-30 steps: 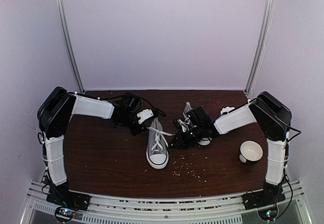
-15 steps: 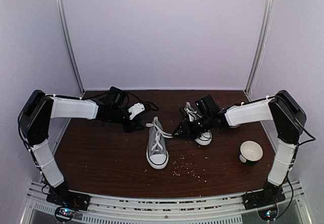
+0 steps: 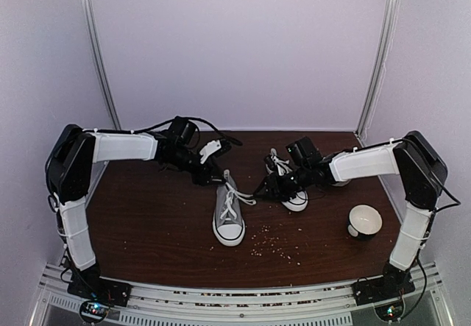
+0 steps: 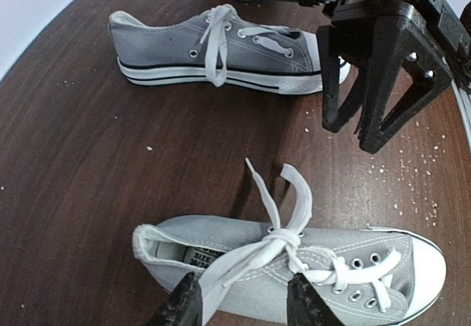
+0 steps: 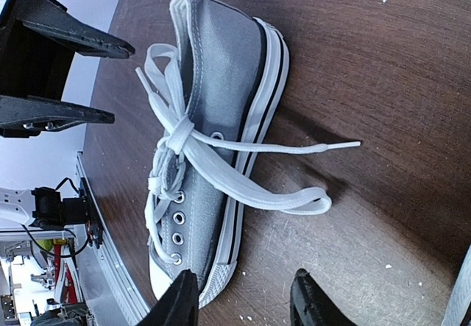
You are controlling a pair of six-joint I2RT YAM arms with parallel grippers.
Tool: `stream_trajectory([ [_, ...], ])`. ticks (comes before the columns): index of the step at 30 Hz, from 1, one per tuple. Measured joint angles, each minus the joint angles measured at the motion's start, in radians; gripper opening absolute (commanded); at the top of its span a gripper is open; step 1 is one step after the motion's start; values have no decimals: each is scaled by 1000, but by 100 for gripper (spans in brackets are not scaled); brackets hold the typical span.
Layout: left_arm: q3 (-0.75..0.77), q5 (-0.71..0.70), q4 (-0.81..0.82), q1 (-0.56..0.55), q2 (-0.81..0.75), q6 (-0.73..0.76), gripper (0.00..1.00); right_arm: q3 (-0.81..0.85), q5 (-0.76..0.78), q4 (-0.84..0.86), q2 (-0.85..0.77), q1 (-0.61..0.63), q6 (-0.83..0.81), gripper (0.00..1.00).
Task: Tie the shoes
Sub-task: Adjust the loops with the shoelace on the shoe, then adjust the crossed shoelace on the shoelace.
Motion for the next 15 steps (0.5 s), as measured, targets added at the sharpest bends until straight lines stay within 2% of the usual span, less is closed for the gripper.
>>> stream_trajectory([
  [4, 13, 19, -25, -2, 21, -7, 32, 0, 0, -1, 0, 0, 0, 43],
  [7, 52, 19, -37, -2, 60, -18, 22, 0, 0, -2, 0, 0, 0, 42],
  [10, 64, 19, -42, -4, 82, -26, 21, 0, 0, -8, 0, 0, -3, 42],
  [15, 64, 43, -62, -9, 86, -26, 8, 0, 0, -15, 0, 0, -3, 41],
])
